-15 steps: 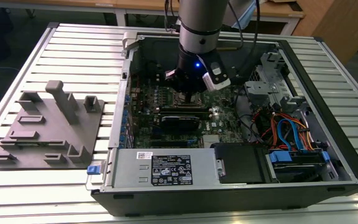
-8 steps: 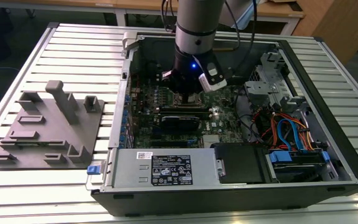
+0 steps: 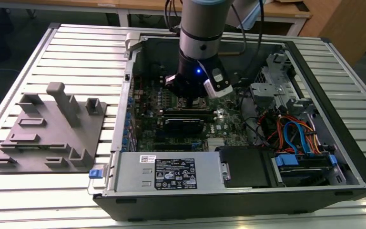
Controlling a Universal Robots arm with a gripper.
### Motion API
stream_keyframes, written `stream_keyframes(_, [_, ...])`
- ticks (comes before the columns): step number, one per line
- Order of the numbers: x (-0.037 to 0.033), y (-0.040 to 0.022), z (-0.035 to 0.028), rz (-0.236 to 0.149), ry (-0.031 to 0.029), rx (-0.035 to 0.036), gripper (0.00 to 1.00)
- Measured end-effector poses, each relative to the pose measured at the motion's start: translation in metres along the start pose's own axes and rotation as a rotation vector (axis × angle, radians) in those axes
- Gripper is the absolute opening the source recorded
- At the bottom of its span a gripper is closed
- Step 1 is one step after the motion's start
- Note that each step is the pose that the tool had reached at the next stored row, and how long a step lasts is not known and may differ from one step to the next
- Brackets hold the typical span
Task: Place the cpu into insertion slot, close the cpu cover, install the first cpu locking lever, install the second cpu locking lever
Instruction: 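Install the second cpu locking lever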
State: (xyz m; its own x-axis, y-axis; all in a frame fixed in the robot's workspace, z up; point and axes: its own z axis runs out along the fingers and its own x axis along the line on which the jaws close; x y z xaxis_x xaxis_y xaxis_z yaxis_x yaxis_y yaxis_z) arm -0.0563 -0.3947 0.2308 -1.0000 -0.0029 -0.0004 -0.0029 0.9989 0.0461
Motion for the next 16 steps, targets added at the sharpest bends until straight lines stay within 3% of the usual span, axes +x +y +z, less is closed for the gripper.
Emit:
stream_keyframes(5, [0.0016,-0.0011,0.0,-0.001,0.0,-0.0143,0.1])
stream_keyframes(11, [0.01,-0.0029,0.001,-0.002,0.0,-0.0276,0.1])
stream_keyframes(16, [0.014,-0.0049,0.0056,-0.003,0.0,-0.0479,0.1])
